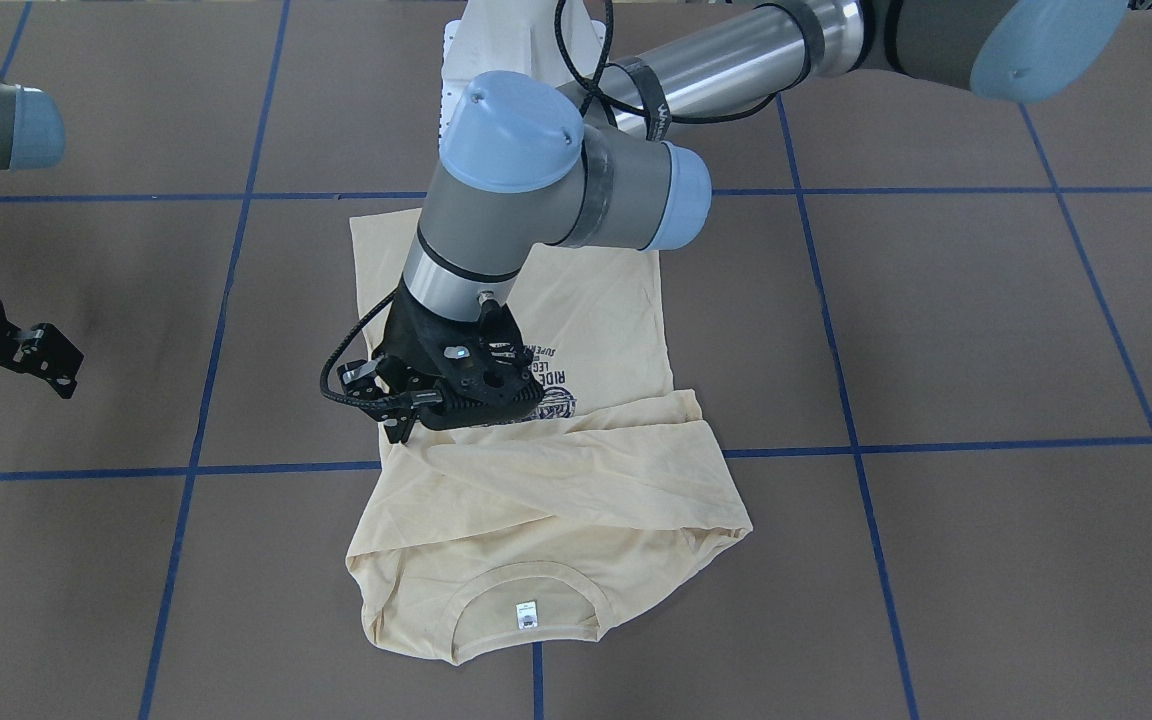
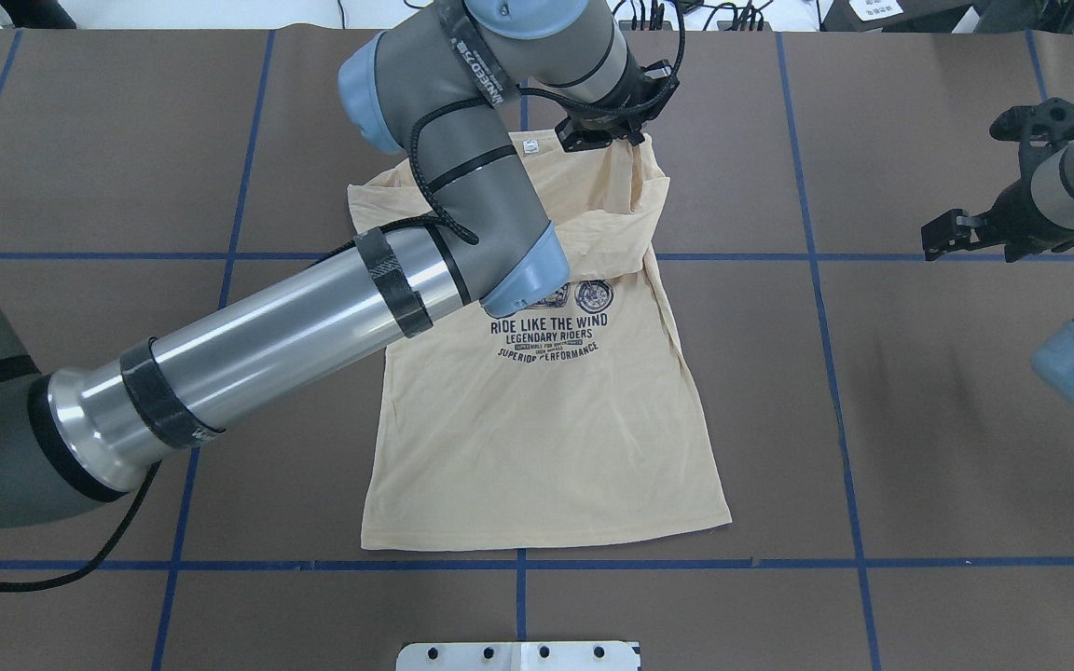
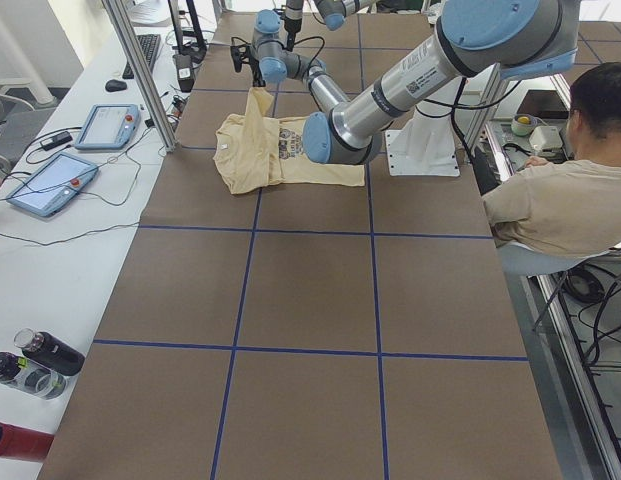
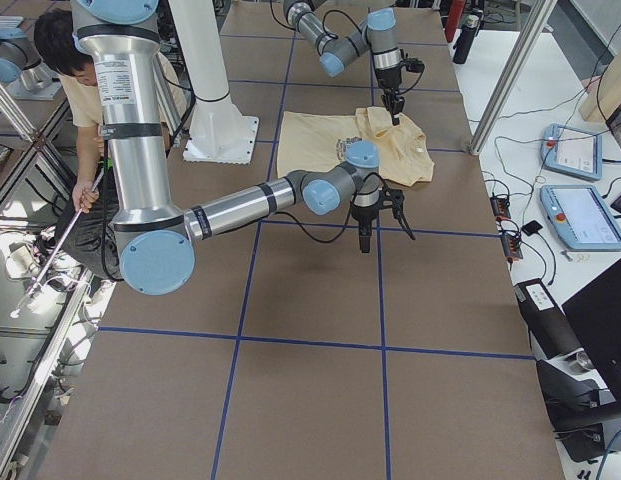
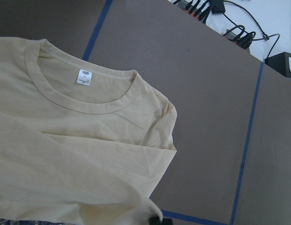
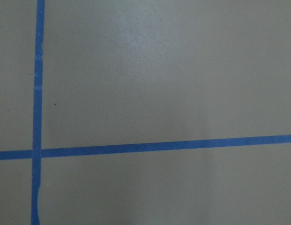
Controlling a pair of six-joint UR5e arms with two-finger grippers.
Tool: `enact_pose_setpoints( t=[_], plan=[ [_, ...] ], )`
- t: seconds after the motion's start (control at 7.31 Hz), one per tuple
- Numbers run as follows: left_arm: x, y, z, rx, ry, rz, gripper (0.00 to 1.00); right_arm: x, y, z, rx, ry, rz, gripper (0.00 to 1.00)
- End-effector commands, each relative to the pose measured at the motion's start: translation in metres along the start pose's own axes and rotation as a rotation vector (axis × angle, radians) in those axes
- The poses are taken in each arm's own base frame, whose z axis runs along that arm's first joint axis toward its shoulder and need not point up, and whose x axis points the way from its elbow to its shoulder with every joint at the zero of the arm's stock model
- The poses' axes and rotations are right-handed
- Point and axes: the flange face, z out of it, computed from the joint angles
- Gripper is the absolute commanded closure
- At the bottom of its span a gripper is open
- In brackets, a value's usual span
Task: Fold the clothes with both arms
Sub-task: 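Fold the held sleeve across the shirt front with the left gripper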
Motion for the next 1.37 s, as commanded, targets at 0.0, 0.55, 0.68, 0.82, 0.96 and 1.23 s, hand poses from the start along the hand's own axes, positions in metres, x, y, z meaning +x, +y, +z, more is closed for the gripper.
enact_pose_setpoints(
  t=[0.0, 0.55, 0.68, 0.82, 0.96, 1.23],
  plan=[
    [0.019, 0.013, 0.016, 0.057, 0.016, -0.027, 1.0, 0.001, -0.001, 0.004, -0.004, 0.003, 0.002, 0.01],
    [0.015, 0.017, 0.026, 0.052, 0.034, -0.013, 0.02, 0.002, -0.001, 0.003, 0.002, -0.011, 0.007, 0.01],
    [0.02, 0.017, 0.016, 0.05, 0.055, -0.006, 0.02, -0.003, 0.003, -0.001, -0.015, -0.048, 0.006, 0.01],
    [0.02, 0.02, 0.002, 0.033, 0.073, 0.0, 0.03, -0.016, 0.006, -0.011, -0.014, -0.102, 0.087, 0.01],
    [-0.006, 0.021, -0.017, -0.022, 0.087, 0.006, 0.04, -0.049, 0.026, -0.006, -0.005, -0.196, 0.195, 0.01],
    [-0.072, 0.02, -0.054, -0.034, 0.114, 0.016, 0.04, -0.102, 0.07, 0.0, -0.038, -0.327, 0.425, 0.01]
  ],
)
